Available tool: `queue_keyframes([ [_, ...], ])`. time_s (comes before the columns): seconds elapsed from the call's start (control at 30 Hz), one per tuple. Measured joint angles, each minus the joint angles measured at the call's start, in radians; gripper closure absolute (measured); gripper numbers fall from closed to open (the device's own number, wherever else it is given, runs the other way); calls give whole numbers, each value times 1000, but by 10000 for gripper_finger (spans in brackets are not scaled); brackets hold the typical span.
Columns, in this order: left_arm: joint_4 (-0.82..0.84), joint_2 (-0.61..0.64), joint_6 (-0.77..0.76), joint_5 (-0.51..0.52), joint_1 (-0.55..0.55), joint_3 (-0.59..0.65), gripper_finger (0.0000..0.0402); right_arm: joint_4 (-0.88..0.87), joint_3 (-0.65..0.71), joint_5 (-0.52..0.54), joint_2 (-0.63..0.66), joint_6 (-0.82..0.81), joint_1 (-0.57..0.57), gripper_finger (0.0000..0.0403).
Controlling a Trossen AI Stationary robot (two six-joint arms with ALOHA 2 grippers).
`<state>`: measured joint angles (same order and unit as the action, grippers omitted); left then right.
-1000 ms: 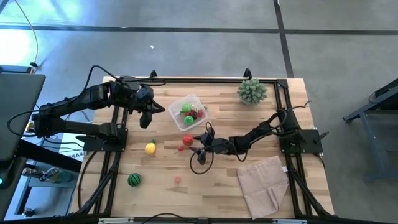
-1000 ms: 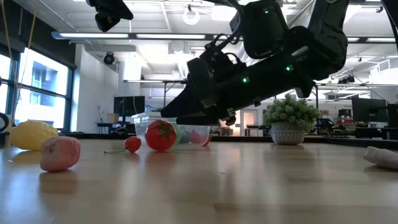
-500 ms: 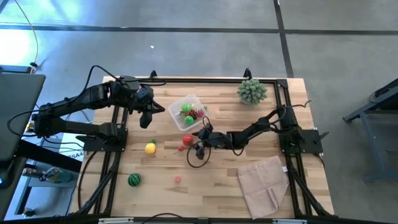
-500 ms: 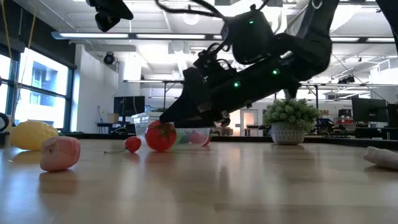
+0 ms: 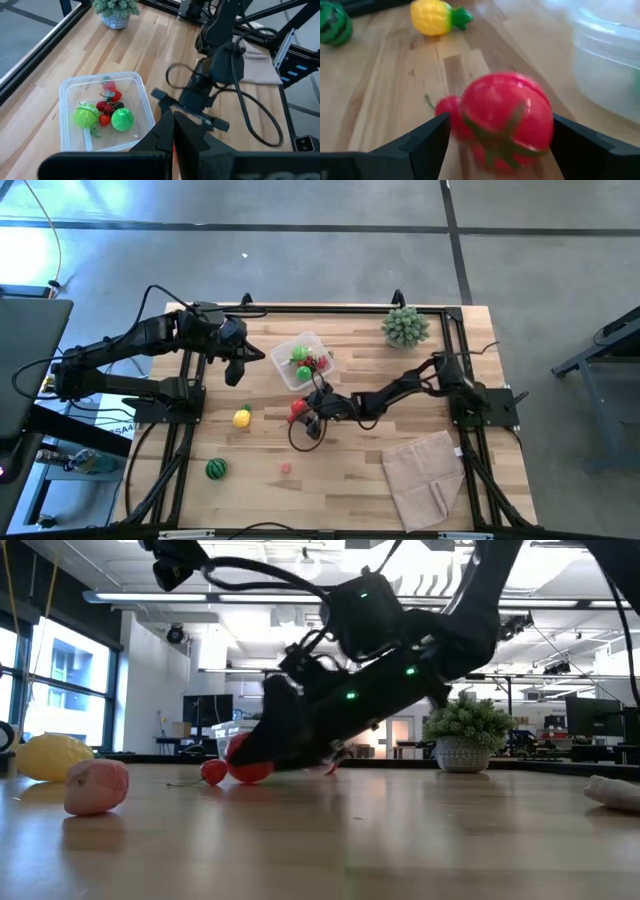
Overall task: Pick and placing Produce into tupperware
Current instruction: Put the red tomato into the transparent bin
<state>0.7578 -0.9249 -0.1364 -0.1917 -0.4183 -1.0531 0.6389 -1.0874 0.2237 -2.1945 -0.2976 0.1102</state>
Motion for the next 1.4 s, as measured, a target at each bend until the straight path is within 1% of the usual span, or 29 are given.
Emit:
queue_keyframes([
  [0.13,1,0,0,1,0,0,401,-2,-26,4,-25,12,1,98],
  [0.4,0,0,0,5,0,0,401,6,-32,1,-27,36,0,99],
  [0.7,0,0,0,5,0,0,401,16,-32,-19,-27,70,-5,127],
  [0.93,0,0,0,5,0,0,401,23,-32,-45,-27,91,-18,132],
  [1.2,0,0,0,5,0,0,401,24,-32,-60,-27,96,-18,154],
  [1.4,0,0,0,5,0,0,401,37,-32,-63,-27,98,-18,159],
])
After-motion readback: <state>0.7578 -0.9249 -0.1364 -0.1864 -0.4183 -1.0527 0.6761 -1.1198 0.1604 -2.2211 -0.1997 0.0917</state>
